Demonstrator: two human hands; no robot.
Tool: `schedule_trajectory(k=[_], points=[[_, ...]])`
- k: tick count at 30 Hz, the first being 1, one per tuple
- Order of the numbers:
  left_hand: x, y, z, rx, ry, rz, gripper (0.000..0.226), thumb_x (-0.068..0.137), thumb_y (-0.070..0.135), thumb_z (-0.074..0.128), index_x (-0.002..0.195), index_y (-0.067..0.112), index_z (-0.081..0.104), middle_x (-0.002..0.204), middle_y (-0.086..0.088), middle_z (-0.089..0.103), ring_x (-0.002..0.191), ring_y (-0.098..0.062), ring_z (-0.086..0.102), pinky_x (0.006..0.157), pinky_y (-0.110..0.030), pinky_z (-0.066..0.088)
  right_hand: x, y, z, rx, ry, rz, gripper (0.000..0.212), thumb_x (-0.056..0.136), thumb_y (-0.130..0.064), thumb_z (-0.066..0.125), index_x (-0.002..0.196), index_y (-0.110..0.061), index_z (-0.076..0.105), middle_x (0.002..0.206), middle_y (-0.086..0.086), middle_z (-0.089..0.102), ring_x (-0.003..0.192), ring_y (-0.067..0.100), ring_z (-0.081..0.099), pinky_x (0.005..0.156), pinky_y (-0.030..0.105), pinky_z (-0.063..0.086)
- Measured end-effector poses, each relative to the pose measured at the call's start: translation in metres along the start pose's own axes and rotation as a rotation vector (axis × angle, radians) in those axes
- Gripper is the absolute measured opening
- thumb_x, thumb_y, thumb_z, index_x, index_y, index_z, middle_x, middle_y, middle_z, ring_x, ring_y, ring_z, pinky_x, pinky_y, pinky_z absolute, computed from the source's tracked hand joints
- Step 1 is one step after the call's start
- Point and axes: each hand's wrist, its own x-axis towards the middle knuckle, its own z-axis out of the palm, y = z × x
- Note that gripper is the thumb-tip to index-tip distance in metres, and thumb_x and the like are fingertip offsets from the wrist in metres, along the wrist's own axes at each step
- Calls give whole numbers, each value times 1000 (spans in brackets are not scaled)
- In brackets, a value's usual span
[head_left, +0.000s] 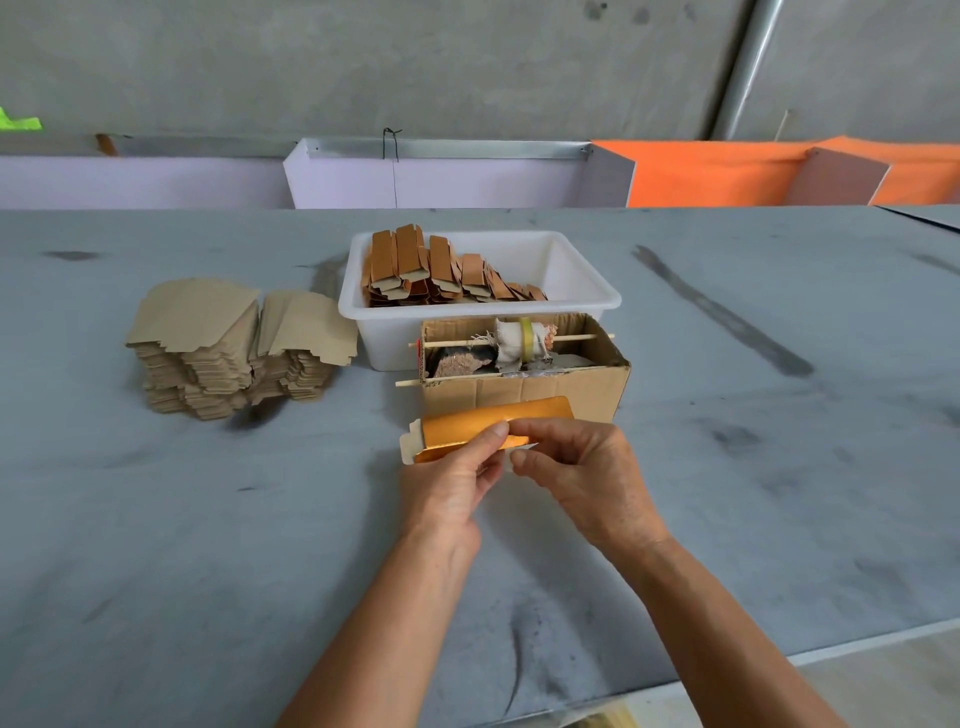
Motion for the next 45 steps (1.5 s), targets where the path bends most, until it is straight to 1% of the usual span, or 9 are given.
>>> schedule_trajectory(k=[3, 7, 11, 16, 20, 24, 29, 33, 45], points=[[1, 0, 0, -16, 14, -29, 38, 76, 1, 71, 113, -4, 61, 85, -8, 63, 67, -12, 59, 56, -16, 53, 1, -1, 1, 7, 15, 12, 27, 78, -5, 73, 95, -26, 73, 48, -16, 56, 47, -1, 47, 52, 12, 39], [1, 0, 1, -28, 87, 6, 41, 74, -1, 72, 113, -5, 61, 98, -12, 64, 72, -13, 59, 66, -22, 50, -2, -2, 3, 41, 15, 30, 31, 78, -1, 72, 102, -21, 72, 56, -11, 62, 51, -2, 51, 56, 10, 40], [-1, 1, 5, -38, 171, 89, 28, 69, -5, 75, 92, 7, 64, 85, -5, 65, 66, -10, 60, 58, -19, 48, -4, -6, 2, 48, 49, 78, 32, 81, -2, 70, 105, -22, 71, 67, 5, 69, 55, 2, 52, 60, 16, 44], [-5, -1, 6, -18, 225, 190, 29, 62, -2, 81, 79, 14, 63, 67, 8, 66, 54, -1, 61, 52, -16, 46, -21, -14, 5, 78, 303, 122, 23, 82, -6, 69, 80, -29, 72, 66, -7, 69, 58, 1, 58, 62, 19, 48], [-9, -6, 9, 27, 196, 265, 28, 62, -1, 82, 76, 15, 64, 54, 15, 65, 49, 4, 61, 45, -9, 45, -32, -24, 19, 320, 364, 236, 18, 80, -3, 69, 73, -19, 71, 66, -2, 71, 50, -2, 56, 53, 11, 45], [-14, -9, 5, 69, 160, 291, 26, 63, 3, 82, 81, 15, 67, 63, 10, 69, 56, 0, 65, 44, -10, 44, -33, -28, 28, 411, 372, 363, 7, 78, -6, 74, 80, -10, 69, 72, 7, 72, 45, -1, 53, 46, 10, 41], [-18, -11, 6, 61, 147, 289, 33, 64, 3, 82, 92, 13, 67, 79, 2, 71, 63, -2, 68, 46, -10, 46, -31, -29, 29, 441, 403, 421, 8, 77, -7, 75, 82, -8, 69, 61, -1, 64, 44, -2, 51, 44, 10, 40], [-18, -13, 6, 45, 154, 277, 32, 63, 2, 82, 88, 15, 67, 74, 7, 71, 61, 0, 67, 44, -9, 45, -31, -28, 28, 467, 408, 449, 9, 78, -5, 74, 85, -5, 69, 61, 0, 64, 43, -2, 50, 43, 10, 39], [-17, -14, 5, 90, 111, 267, 19, 65, -1, 78, 70, 14, 66, 59, 9, 68, 53, -1, 63, 48, -13, 47, -29, -26, 28, 515, 453, 477, 28, 79, -15, 75, 94, -21, 52, 65, -4, 72, 44, -3, 53, 51, 16, 39]])
